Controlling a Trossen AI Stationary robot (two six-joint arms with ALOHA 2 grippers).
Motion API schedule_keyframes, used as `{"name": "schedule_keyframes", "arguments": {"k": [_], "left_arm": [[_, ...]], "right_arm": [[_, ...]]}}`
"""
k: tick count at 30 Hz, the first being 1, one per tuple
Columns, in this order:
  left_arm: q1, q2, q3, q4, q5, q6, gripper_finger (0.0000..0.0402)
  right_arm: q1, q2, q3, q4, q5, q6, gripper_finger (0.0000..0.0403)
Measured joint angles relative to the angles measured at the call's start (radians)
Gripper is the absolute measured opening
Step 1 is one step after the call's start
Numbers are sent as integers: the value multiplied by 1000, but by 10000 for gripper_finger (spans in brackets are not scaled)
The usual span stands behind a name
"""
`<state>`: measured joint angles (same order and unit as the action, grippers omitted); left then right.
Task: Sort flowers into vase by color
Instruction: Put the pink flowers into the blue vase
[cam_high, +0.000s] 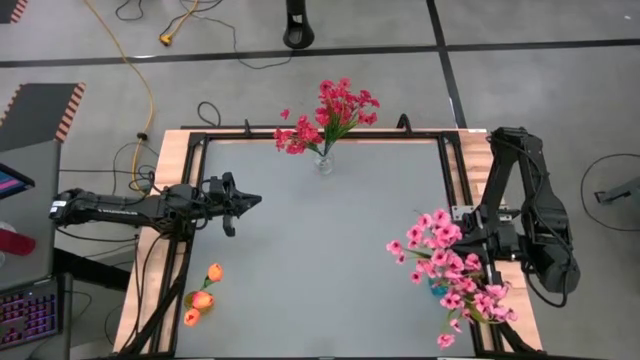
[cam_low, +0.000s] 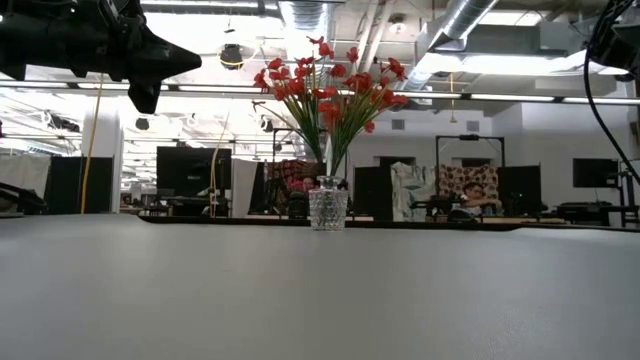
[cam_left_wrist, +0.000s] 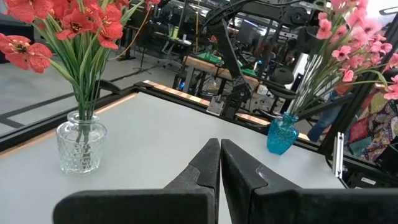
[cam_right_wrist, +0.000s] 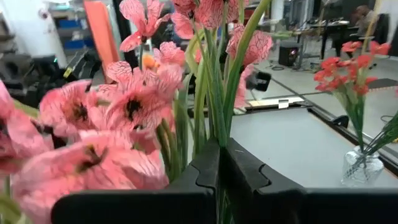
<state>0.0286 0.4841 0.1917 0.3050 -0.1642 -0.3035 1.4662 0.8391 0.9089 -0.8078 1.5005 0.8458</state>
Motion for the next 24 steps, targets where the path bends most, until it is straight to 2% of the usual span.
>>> {"name": "schedule_keyframes", "arguments": {"k": [3,19,24], "left_arm": [[0,0,0,0,0,0,0],[0,0,0,0,0,29,0],[0,0,0,0,0,30,0]], "right_arm": [[0,0,0,0,-36,-5,46],[-3,0,0,0,-37,-7,47],[-2,0,0,0,-39,-8,60]]}}
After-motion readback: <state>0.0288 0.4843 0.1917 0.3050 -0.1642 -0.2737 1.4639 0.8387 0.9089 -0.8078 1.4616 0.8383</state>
